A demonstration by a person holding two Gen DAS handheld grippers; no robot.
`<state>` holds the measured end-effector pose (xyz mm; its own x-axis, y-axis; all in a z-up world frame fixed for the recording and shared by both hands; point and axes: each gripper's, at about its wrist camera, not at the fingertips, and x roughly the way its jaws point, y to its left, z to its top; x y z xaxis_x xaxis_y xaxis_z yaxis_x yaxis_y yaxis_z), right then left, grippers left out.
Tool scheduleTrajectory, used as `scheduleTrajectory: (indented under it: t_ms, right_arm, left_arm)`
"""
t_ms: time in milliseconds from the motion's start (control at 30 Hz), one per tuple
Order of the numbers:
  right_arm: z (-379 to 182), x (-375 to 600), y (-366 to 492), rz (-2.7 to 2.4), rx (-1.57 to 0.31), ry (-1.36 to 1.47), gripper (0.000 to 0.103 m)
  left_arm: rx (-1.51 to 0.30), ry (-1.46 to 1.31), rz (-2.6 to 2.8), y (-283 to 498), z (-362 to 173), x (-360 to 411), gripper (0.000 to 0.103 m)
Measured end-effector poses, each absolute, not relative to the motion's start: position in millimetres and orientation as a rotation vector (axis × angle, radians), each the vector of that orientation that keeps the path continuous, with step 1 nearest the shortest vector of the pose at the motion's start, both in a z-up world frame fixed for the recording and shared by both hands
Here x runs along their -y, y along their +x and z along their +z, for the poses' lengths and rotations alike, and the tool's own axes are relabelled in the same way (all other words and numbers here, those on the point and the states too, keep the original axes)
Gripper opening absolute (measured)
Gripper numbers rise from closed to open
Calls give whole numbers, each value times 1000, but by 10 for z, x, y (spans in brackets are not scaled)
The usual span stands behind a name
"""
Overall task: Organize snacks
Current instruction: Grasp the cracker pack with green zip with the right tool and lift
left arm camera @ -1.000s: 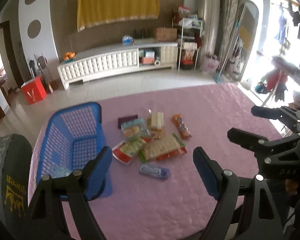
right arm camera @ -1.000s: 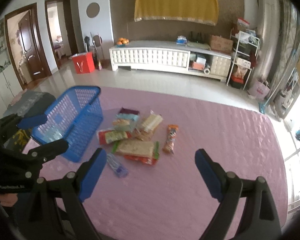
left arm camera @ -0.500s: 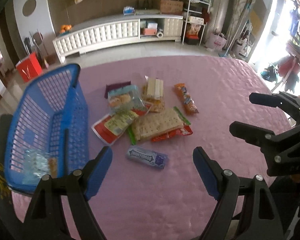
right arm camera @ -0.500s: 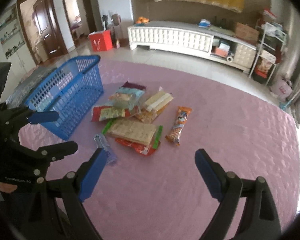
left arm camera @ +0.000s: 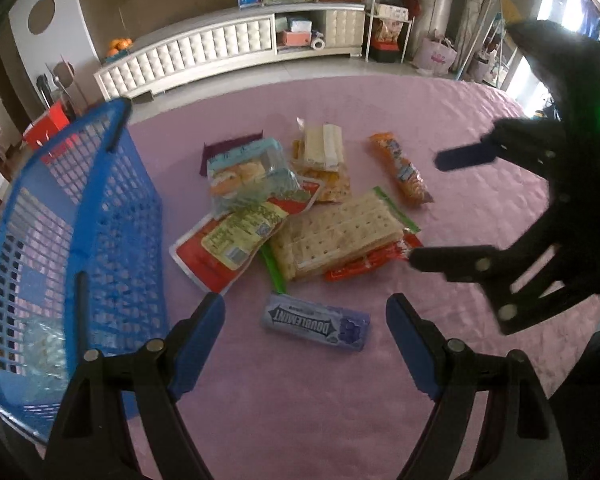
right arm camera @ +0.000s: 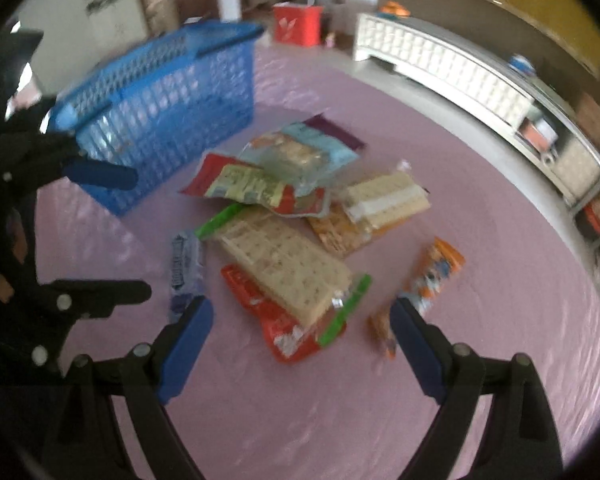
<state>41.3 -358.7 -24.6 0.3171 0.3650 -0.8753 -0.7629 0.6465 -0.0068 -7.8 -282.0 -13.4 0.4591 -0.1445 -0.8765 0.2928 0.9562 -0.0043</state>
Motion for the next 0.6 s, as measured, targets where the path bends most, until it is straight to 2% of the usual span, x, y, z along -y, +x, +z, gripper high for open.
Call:
scheduleTrajectory:
  t_ms: [333,500,600]
  right_arm:
    - [-702,3211,945,937,-1147,-573,92]
    - [-730,3119,931,1008,-1117,-656,92]
    - [-723,3124,896,1009,-1074,-658,83]
  left_arm:
    - [-1088,149,-276,38,-296,2743,81]
    - [-1117,140,-281,119,-372,2731,81]
    - [-1133,123,-273,140,-427,2732,81]
